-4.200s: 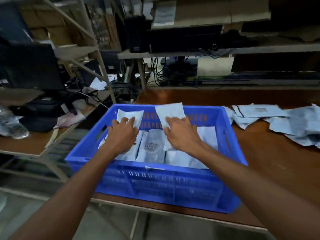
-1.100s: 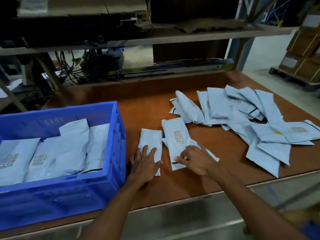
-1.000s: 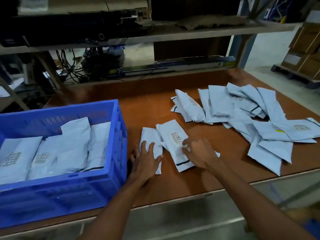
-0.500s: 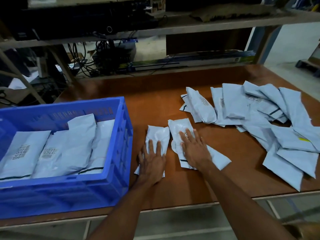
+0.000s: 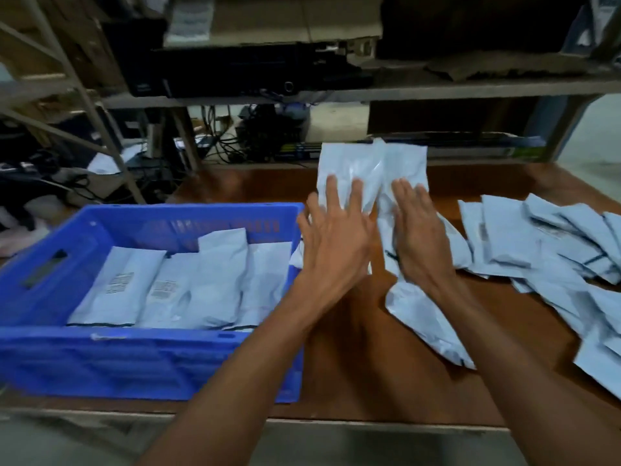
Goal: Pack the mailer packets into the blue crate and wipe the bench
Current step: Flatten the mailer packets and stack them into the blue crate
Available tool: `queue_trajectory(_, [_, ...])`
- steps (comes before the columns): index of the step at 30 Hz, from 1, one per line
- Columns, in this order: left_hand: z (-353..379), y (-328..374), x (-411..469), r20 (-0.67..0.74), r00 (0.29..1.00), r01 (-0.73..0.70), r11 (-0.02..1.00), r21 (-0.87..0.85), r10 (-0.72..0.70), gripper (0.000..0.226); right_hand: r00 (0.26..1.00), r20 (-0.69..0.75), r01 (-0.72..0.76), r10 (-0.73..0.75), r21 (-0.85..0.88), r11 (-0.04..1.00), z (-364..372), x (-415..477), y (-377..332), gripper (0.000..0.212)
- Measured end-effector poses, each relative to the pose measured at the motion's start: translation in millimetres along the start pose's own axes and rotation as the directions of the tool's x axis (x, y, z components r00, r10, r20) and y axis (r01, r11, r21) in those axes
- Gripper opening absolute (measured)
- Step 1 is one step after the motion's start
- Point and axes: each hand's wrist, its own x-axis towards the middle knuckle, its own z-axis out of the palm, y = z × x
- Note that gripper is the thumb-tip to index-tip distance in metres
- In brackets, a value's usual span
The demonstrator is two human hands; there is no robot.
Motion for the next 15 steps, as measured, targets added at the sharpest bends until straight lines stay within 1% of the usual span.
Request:
queue_trajectory(2, [-39.4, -32.5, 9.2, -0.08, 0.997, -0.01, 1.0, 0.011, 0.01, 0.054, 0.996, -0.054, 0.069, -0.066, 0.048, 0.996, -11.6, 19.3, -49.2, 0.047])
queue_trajectory(4, [-65.3, -81.4, 12.3, -0.087, 0.996, 0.018, 0.999, 0.046, -0.014, 0.055, 0.99, -0.038, 0.14, -0.138, 0.071, 0.988, -9.0, 31.6, -94.0, 0.046])
queue_trajectory(5, [-71.8, -109.1, 10.6, -0.075, 0.997, 0.029, 0.996, 0.084, -0.023, 0.055, 0.988, -0.004, 0.151, -0.152, 0.095, 0.984, -2.7, 34.2, -115.0, 0.046])
queue_trajectory(8, [-72.8, -188.2, -5.9, 0.024, 0.996, 0.081, 0.978, 0.193, -0.087, 0.057, 0.972, 0.145, 0.171, -0.186, 0.11, 0.979, 31.6, 28.2, -174.4, 0.05])
queue_trajectory(11, [-60.0, -250.5, -23.8, 0.137, 0.971, 0.158, 0.955, 0.25, -0.196, 0.058, 0.935, 0.296, 0.197, -0.196, 0.027, 0.98, 75.2, 11.2, -215.2, 0.06])
queue_trajectory(13, [-52.9, -281.2, -30.9, 0.188, 0.955, 0.163, 0.933, 0.32, -0.231, 0.059, 0.911, 0.384, 0.188, -0.149, -0.065, 0.98, 96.7, -1.2, -227.5, 0.063])
queue_trajectory(15, [-47.1, -305.7, -31.5, 0.292, 0.91, 0.19, 0.921, 0.34, -0.295, 0.059, 0.888, 0.453, 0.173, -0.082, -0.163, 0.972, 110.6, -11.0, -229.3, 0.061])
